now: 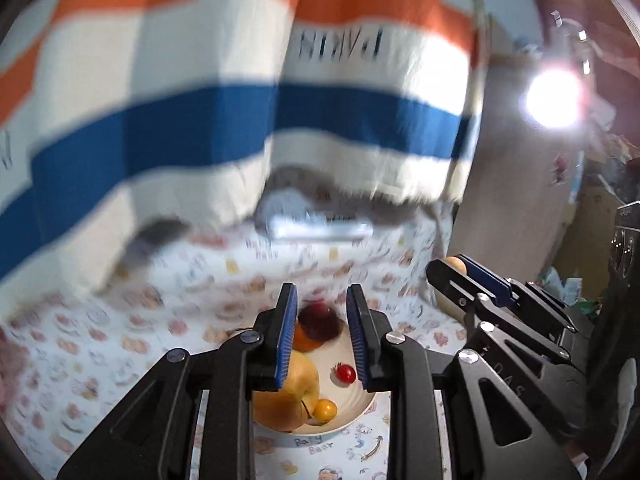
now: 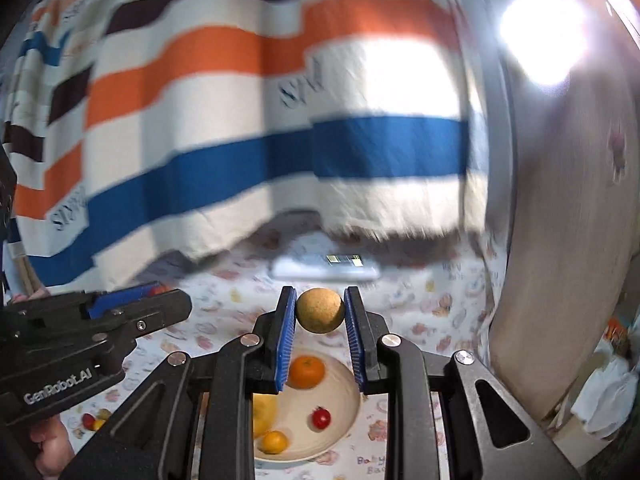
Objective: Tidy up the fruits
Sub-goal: 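Carry the red tomato and yellow fruit over the plate with both grippers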
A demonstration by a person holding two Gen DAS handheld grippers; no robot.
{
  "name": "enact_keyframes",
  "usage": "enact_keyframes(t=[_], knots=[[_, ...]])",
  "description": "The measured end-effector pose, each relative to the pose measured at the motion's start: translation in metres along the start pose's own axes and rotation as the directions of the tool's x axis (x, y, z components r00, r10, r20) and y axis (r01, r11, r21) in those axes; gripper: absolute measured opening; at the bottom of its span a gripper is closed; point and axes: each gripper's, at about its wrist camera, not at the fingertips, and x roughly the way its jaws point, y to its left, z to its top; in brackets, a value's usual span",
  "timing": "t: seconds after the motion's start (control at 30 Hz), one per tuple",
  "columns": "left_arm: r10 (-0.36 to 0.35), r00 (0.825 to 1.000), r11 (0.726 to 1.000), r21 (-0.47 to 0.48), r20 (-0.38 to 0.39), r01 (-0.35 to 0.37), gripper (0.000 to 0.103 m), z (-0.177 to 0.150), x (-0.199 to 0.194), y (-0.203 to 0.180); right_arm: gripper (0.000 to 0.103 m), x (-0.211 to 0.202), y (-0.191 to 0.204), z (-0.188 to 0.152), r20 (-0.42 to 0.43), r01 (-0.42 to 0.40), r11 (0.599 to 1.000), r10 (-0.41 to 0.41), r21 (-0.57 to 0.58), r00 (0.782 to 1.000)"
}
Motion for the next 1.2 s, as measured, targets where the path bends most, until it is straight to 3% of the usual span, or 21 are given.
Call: enact_keyframes(t=[0.13, 0.3, 0.47, 0.5, 0.6, 0.7, 1.2], knots=[[0.003, 0.999, 1.000, 0.003, -0.045, -0.003, 0.024, -0.024, 0.037, 0.005, 0.025, 0.028, -0.013, -0.016, -0.110, -0.021, 0.999, 0.025, 0.039, 0.994], [-0.002, 0.995, 1.000, -0.014, -0.099, 0.001, 0.021, -0.043, 0.059, 0.019, 0.025, 0.063, -0.028, -0.038, -0.253, -0.091, 0.987, 0.123, 0.135, 0.960], [-0.003, 0.996, 1.000, -0.015, -0.095, 0.002, 0.021, -0.048, 0.064, 0.026, 0.025, 0.108, -0.032, -0.070, -0.385, -0.174, 0.963, 0.243, 0.204, 0.891], [0.005, 0.996, 1.000, -0.011, -0.092, -0.006, 0.021, -0.048, 0.065, 0.026, 0.025, 0.114, -0.032, -0.075, -0.400, -0.167, 0.964, 0.239, 0.207, 0.885], [0.011, 0.997, 1.000, 0.004, -0.081, -0.010, 0.021, -0.048, 0.063, 0.025, 0.025, 0.123, -0.027, -0.086, -0.439, -0.129, 0.977, 0.193, 0.172, 0.877], [0.023, 0.997, 1.000, 0.016, -0.074, -0.022, 0.021, -0.048, 0.063, 0.026, 0.025, 0.121, -0.021, -0.087, -0.435, -0.122, 0.983, 0.170, 0.135, 0.884], [0.049, 0.996, 0.999, 0.017, -0.070, -0.048, 0.021, -0.049, 0.064, 0.030, 0.025, 0.122, -0.018, -0.086, -0.443, -0.129, 0.984, 0.172, 0.126, 0.880]])
